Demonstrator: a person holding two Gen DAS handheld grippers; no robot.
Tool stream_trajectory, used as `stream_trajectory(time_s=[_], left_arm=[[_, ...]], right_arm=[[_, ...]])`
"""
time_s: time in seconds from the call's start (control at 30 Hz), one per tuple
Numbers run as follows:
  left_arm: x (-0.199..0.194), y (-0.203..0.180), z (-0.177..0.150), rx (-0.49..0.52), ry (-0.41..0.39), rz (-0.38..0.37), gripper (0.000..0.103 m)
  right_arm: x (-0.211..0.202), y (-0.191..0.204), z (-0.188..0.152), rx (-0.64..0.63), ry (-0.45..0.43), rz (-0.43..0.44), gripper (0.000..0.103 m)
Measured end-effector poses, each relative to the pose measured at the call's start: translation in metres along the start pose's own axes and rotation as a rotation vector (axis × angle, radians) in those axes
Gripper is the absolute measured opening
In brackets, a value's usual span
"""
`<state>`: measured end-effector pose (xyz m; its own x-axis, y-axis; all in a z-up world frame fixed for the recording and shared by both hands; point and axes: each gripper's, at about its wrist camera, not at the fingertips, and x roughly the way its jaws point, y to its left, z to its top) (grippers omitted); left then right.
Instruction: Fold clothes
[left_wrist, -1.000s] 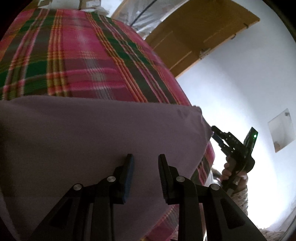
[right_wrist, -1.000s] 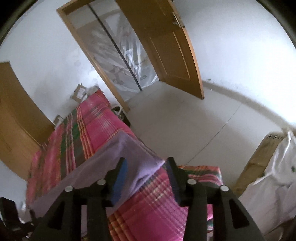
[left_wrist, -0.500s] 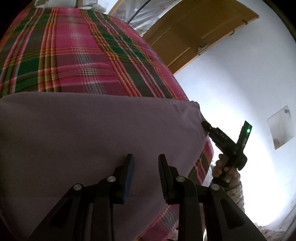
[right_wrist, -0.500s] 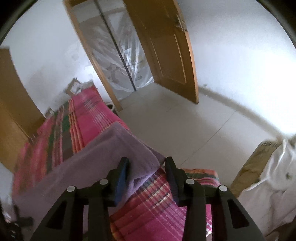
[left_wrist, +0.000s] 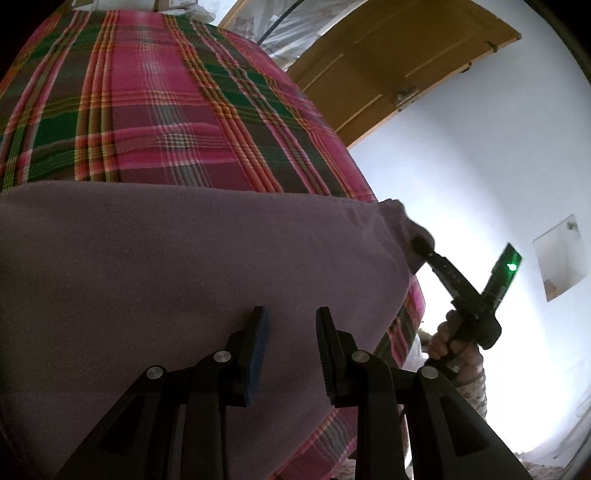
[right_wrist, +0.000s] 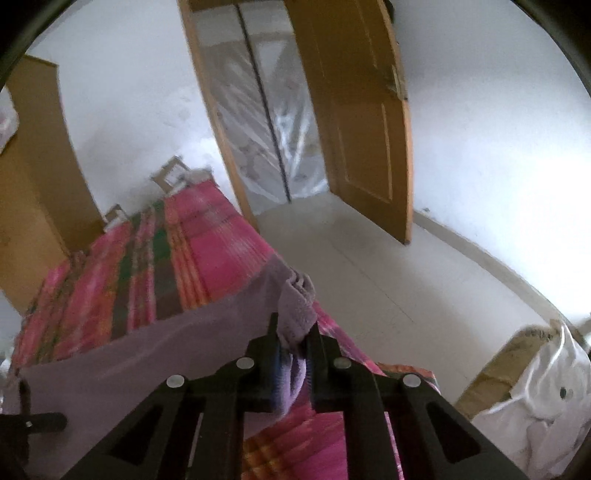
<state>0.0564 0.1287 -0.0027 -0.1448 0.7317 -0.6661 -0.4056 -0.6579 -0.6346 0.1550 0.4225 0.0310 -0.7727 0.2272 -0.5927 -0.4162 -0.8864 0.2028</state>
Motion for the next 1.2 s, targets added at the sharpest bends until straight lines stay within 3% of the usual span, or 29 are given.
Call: stream_trajectory(time_s=[0.27,0.43,0.73,0.83,0.93,1.2], left_arm=[[-0.002,0.000,-0.002,-0.011,0.003,-0.005,0.028],[-0.003,0.003,0.001,-0.031,0.008,-0.019,0.028],[0.005,0.003,0.017,-0.113,0.009,-0.152,0.028],[0.015,0.001,0.025,-0.130,0.023,-0.242,0.028],[0.027,0.000,0.032,-0.170,0.036,-0.308,0.048],[0.042,0.010,0.040,-0.297,0.044,-0.403,0.049]], right_arm=[[-0.029,0.056,-0.002,-0.158,-0.085,0.102,0.011],[-0.035,0.092,-0.015,-0.267,-0.089,0.140,0.011],[-0.029,0.128,-0.048,-0.379,-0.047,0.170,0.011],[-0.028,0.134,-0.056,-0.396,-0.040,0.174,0.011],[-0.032,0.136,-0.062,-0.415,-0.042,0.181,0.011],[-0.034,0.142,-0.081,-0.471,-0.037,0.162,0.011]])
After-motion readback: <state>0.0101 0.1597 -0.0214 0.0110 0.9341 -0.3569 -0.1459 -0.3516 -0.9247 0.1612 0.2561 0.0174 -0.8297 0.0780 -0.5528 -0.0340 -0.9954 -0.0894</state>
